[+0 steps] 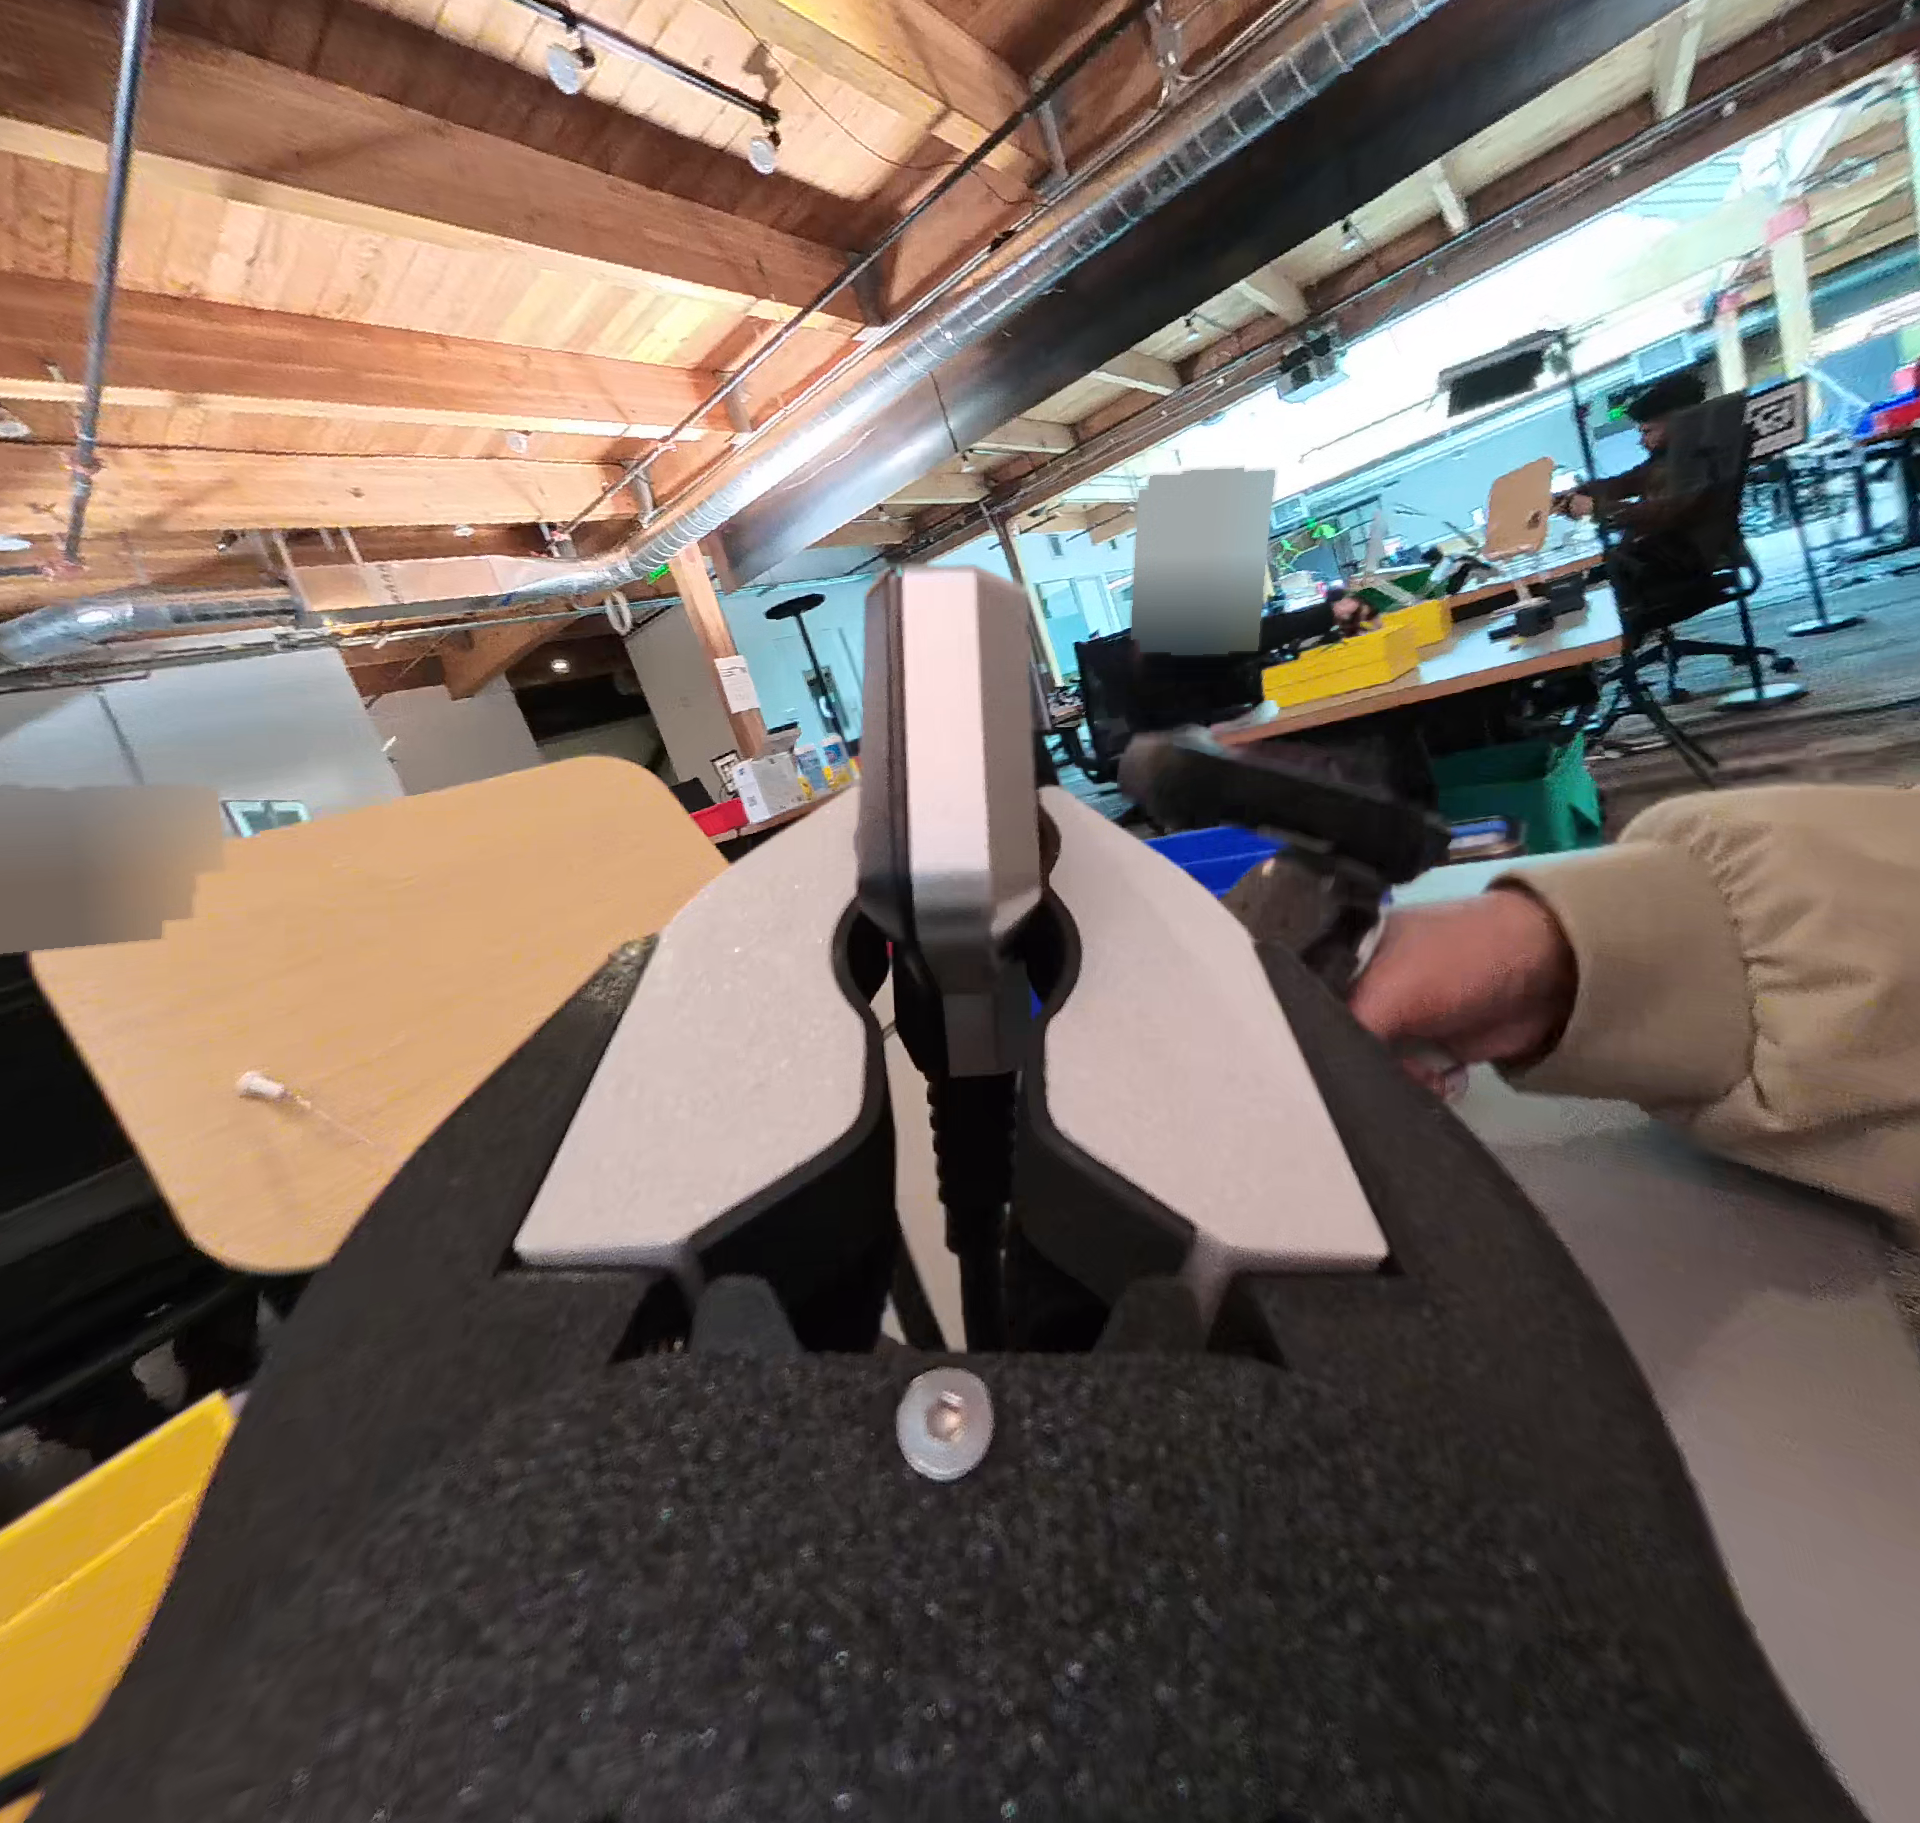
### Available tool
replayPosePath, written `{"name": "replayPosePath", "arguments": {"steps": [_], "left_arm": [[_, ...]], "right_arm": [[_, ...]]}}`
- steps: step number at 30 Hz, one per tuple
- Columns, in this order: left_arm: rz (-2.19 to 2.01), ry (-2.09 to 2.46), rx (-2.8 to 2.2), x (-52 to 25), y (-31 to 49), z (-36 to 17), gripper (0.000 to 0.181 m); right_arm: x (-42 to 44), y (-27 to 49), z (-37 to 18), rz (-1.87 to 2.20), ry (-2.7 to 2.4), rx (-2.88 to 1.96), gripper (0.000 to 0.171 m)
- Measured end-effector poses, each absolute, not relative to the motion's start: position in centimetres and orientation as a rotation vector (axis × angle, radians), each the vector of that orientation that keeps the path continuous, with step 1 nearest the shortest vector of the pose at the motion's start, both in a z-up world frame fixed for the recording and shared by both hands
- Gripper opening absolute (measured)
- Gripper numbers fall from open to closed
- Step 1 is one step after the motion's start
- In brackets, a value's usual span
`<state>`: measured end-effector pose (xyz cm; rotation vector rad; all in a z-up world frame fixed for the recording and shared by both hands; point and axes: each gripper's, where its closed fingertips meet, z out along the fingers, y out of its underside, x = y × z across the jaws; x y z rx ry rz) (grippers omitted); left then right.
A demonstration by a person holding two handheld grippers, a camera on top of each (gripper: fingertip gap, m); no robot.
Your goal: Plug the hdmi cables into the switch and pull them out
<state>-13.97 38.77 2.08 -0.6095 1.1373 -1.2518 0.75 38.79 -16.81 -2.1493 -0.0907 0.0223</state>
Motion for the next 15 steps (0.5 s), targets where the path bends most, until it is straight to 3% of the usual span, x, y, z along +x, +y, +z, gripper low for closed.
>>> {"name": "replayPosePath", "arguments": {"steps": [8,10,12,15], "left_arm": [[-1.115,1.236,-0.547,-14.6,37.4,2.2,0.022],[-1.086,1.237,-0.576,-14.3,37.6,0.9,0.023],[-1.062,1.226,-0.606,-13.9,38.0,-0.4,0.023],[-1.037,1.259,-0.631,-13.3,38.0,-2.3,0.023]], "right_arm": [[2.3,38.3,-20.6,0.218,0.09,-2.256,0.032],[1.8,38.4,-21.5,0.253,0.075,-2.288,0.028],[1.5,38.4,-21.9,0.264,0.053,-2.319,0.006],[1.7,38.4,-21.7,0.228,0.006,-2.308,0.005]]}}
